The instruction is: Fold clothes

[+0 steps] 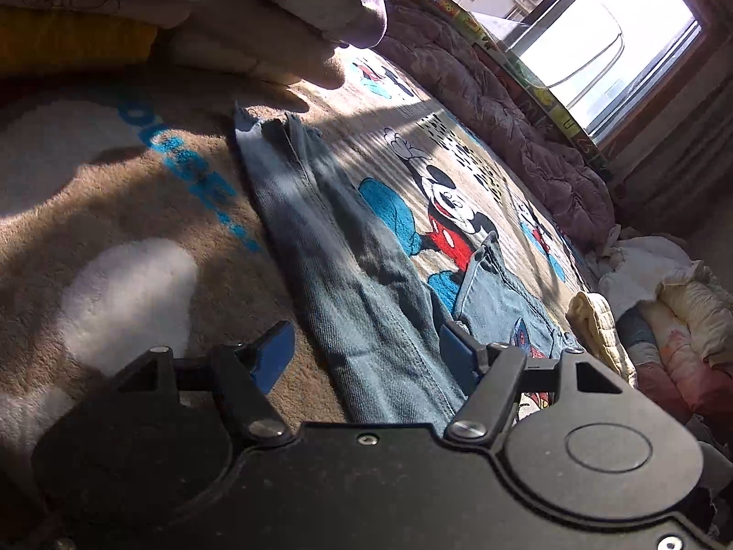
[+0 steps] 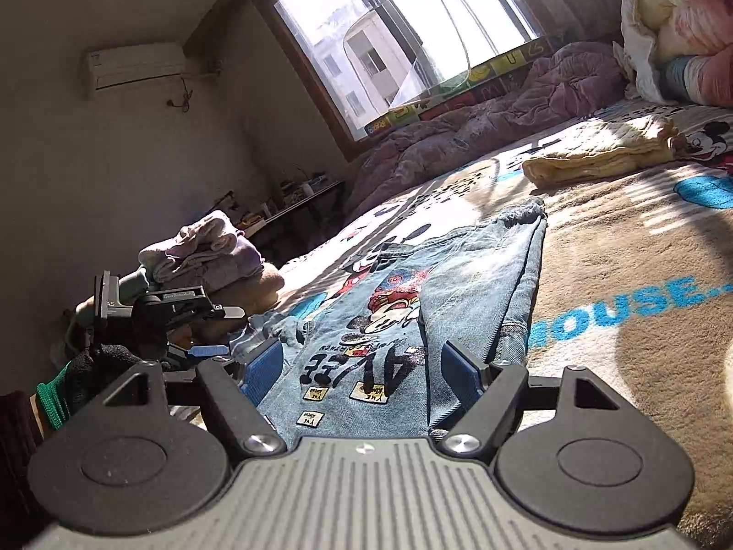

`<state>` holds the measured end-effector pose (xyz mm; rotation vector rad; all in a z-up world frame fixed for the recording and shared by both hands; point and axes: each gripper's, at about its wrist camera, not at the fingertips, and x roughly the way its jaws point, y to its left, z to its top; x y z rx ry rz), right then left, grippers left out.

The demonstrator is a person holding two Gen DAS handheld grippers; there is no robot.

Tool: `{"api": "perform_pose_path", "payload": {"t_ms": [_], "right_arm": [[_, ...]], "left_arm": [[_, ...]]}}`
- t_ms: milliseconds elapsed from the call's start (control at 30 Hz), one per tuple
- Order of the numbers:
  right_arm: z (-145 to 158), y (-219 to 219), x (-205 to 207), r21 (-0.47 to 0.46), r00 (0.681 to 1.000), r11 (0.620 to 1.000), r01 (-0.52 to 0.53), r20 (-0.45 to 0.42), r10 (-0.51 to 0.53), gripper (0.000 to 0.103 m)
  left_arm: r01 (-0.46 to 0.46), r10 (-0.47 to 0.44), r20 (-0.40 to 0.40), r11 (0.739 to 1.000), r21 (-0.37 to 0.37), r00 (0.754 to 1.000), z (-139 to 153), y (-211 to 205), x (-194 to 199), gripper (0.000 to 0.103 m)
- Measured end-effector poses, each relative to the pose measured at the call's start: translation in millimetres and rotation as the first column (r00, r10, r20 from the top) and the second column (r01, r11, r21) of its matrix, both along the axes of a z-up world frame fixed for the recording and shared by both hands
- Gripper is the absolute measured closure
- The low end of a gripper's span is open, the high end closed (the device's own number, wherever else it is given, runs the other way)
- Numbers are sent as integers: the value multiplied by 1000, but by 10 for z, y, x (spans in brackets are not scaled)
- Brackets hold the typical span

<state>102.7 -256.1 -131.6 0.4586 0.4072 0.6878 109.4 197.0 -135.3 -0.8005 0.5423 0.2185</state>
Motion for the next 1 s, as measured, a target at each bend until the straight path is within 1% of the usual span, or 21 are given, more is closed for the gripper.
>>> {"api": "perform_pose_path", "payload": {"t_ms": [67,100,133,233,333,400,467,533,567,600,633,667,767,933,967,1000], "right_arm": [[12,74,-22,0,1000,1000,-13,-2,13,28],[12,116,-35,-4,1000,1000,-22,-2,22,28],[12,158,-46,-8,1000,1000,-31,-1,31,28],[9,349,-57,-53,998,996,-67,-3,67,28],[-3,520,-81,-83,995,991,-104,-11,104,28],[3,614,-105,-104,993,987,-122,-8,122,28],[3,699,-126,-120,990,983,-138,-10,137,28],[-10,734,-140,-121,989,982,-145,-20,143,28],[-18,743,-147,-122,989,982,-145,-26,143,28],[-26,752,-153,-123,989,982,-145,-32,143,28],[-33,754,-157,-124,990,982,-143,-38,139,28],[-40,755,-159,-126,990,982,-139,-43,135,28],[-61,756,-148,-128,991,983,-130,-55,124,28],[-105,745,-110,-144,992,983,-112,-78,102,28],[-115,735,-108,-145,992,983,-109,-83,98,28],[-115,730,-101,-143,992,984,-108,-83,97,28]], "left_arm": [[-14,16,39,998,-61,999,-145,51,-176,34],[-15,20,58,997,-79,998,-198,71,-243,34],[-6,12,69,997,-74,998,-209,81,-258,35],[10,-4,81,997,-79,997,-193,162,-178,35],[-1,13,105,994,-111,994,-243,308,-56,37],[-12,27,119,991,-131,992,-285,405,31,40],[-26,43,124,990,-136,991,-316,468,123,46],[-37,57,130,987,-155,990,-320,517,214,48],[-42,64,131,985,-167,989,-319,548,265,51],[-50,75,131,982,-185,989,-326,584,313,53],[-64,92,128,975,-211,987,-348,627,354,57],[-78,110,125,969,-236,986,-371,671,392,64],[-103,145,123,950,-296,982,-431,799,519,73],[-107,168,140,925,-365,976,-429,965,687,75],[-105,170,145,920,-377,975,-422,993,713,80],[-96,164,155,922,-375,974,-398,996,739,84]]}}
